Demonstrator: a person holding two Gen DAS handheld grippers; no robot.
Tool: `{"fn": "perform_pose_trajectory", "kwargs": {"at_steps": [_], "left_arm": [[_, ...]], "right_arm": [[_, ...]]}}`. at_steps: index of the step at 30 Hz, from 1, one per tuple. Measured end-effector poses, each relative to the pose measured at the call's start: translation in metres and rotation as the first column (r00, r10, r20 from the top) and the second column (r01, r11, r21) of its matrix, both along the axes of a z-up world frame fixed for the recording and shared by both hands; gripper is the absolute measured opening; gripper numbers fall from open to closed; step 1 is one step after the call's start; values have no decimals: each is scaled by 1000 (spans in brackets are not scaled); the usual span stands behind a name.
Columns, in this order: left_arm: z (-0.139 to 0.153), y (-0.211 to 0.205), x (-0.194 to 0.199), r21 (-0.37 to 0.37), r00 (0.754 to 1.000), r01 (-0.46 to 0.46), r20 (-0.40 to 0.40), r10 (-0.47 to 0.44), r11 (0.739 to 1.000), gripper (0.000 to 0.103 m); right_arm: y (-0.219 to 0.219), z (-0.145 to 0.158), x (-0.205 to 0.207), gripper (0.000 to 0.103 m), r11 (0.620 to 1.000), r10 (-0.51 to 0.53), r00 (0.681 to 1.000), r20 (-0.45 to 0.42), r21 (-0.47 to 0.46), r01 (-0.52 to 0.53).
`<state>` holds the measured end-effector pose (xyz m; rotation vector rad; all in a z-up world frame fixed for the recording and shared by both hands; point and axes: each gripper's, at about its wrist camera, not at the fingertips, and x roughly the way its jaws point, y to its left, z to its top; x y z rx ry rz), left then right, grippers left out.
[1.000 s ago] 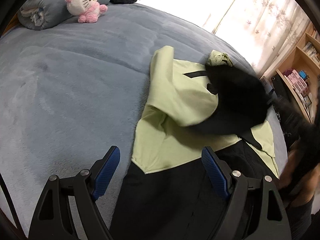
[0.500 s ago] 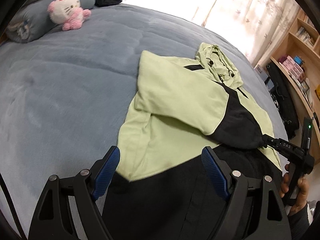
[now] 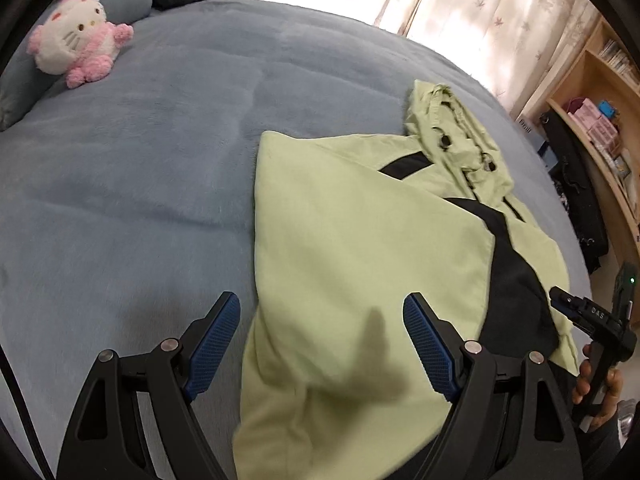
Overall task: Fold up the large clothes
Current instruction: 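Fold the green side edge inward with the left gripper while the right holds the sleeve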
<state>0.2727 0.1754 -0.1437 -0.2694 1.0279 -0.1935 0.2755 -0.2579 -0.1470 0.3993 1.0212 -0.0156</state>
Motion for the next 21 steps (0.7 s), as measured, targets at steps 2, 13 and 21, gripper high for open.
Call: {"fn": "perform_pose_trajectory", "kwargs": {"at_steps": [2, 13, 21], "left_arm": [[-9, -1, 14, 10, 1000, -2, -26, 2, 1000, 82], [-35, -17, 41, 88, 998, -19, -52, 24, 996, 19], [-10, -6, 29, 96, 975, -181, 149, 166, 979, 2]], "right_arm": [[-5, -7, 2, 49, 1000, -6, 1000, -14, -1, 6], [20, -5, 4, 20, 972, 97, 994, 49, -221, -84], [29, 54, 20, 20, 961, 109, 945, 309, -276, -21]]}}
